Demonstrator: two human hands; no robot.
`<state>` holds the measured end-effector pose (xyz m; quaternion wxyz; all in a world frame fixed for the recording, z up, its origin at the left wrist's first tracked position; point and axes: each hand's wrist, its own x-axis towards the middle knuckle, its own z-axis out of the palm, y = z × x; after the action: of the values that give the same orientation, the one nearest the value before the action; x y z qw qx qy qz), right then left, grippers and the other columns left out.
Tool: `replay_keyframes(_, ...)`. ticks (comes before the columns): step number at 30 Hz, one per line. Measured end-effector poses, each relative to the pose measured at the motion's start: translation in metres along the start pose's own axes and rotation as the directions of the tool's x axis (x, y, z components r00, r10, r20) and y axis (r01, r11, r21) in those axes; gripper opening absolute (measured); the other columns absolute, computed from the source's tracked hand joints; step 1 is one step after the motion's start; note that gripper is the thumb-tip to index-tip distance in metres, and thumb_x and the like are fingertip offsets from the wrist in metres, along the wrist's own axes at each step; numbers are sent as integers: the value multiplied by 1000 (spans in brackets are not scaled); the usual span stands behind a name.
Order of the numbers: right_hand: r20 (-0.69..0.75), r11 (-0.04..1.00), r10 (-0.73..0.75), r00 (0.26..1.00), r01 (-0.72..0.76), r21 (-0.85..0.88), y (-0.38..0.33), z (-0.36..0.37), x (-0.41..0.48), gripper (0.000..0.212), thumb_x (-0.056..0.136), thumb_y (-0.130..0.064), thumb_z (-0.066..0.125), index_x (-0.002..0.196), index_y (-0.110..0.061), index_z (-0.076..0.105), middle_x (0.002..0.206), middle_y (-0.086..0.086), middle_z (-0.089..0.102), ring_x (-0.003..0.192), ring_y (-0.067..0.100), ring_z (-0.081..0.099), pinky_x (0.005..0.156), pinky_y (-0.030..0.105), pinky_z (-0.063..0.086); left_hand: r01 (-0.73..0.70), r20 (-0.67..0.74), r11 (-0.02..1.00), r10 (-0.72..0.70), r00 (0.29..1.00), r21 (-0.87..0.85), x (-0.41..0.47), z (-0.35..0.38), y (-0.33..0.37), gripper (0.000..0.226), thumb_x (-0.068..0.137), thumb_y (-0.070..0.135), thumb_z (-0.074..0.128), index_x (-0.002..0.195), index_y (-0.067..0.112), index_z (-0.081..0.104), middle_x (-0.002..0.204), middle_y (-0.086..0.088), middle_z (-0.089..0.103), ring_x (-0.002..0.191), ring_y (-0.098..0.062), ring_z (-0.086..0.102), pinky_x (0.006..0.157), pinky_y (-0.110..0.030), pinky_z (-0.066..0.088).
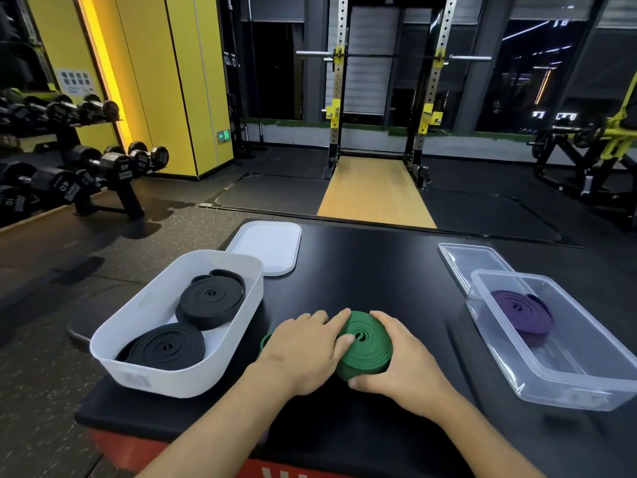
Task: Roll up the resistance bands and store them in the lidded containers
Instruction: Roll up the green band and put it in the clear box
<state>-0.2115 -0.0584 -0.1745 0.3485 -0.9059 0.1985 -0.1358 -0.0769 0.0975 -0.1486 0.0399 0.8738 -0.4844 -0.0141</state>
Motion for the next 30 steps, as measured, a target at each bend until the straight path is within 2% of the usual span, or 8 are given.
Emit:
replay_keyframes(4,-47,999,27,999,-29,-38,-6,2,-2,119,41,-75,83,145,-44,33,129,-35,44,131,7,45,110,36,42,-14,-49,1000,14,999,-1,-3,0,-3,57,109,58,21,162,38,20,135,6,56,125,-21,54,95,-40,46)
replay_keyframes(10,-131,984,17,991,-40,-174,-19,6,-8,118,51,-80,80,145,-30,31,131,-26,35,122,-11,15,127,36,7,34,-51,986,-43,998,-166,-5,5,8,63,104,65,29,161,36,25,144,10,55,132,-18,49,101,-41,46)
replay_keyframes(12,-115,979,11,993,-34,-201,-17,8,-6,119,48,-84,78,144,-30,31,129,-26,35,129,-2,21,125,36,18,51,-41,978,-61,997,-202,1,6,10,62,105,63,30,160,37,26,147,10,53,134,-18,48,102,-42,45)
replay_keyframes(15,15,998,38,999,-37,-51,-3,-1,3,125,41,-78,84,146,-38,30,130,-34,34,129,6,39,110,33,39,41,1,970,-42,999,-240,6,4,7,62,105,62,32,161,37,25,150,10,50,138,-17,45,107,-41,44)
replay_keyframes(18,256,997,3,967,-23,75,3,-16,11,134,50,-59,91,158,-44,14,150,-37,22,137,-5,37,108,18,37,7,52,964,7,999,-264,8,1,-1,64,105,63,35,162,37,23,153,11,46,142,-15,41,110,-41,42)
replay_keyframes(20,322,995,-29,946,-3,100,3,-21,17,132,55,-45,93,161,-40,13,152,-35,24,127,-16,42,96,6,40,-10,63,962,28,998,-272,10,-2,-4,65,104,63,36,162,37,23,154,10,46,143,-15,42,111,-41,42)
replay_keyframes(24,273,988,-51,961,9,154,5,-18,17,123,56,-38,96,158,-38,26,142,-34,37,122,-13,48,96,10,43,-6,60,962,24,998,-272,8,-3,-5,66,103,66,37,162,39,24,155,11,46,142,-14,44,111,-41,43)
replay_keyframes(30,128,989,-55,990,37,141,3,-11,6,116,50,-50,96,148,-41,35,133,-37,40,122,-11,48,102,23,47,36,24,977,-31,999,-212,0,2,10,58,108,57,28,162,37,20,155,9,43,136,-21,49,104,-45,48)
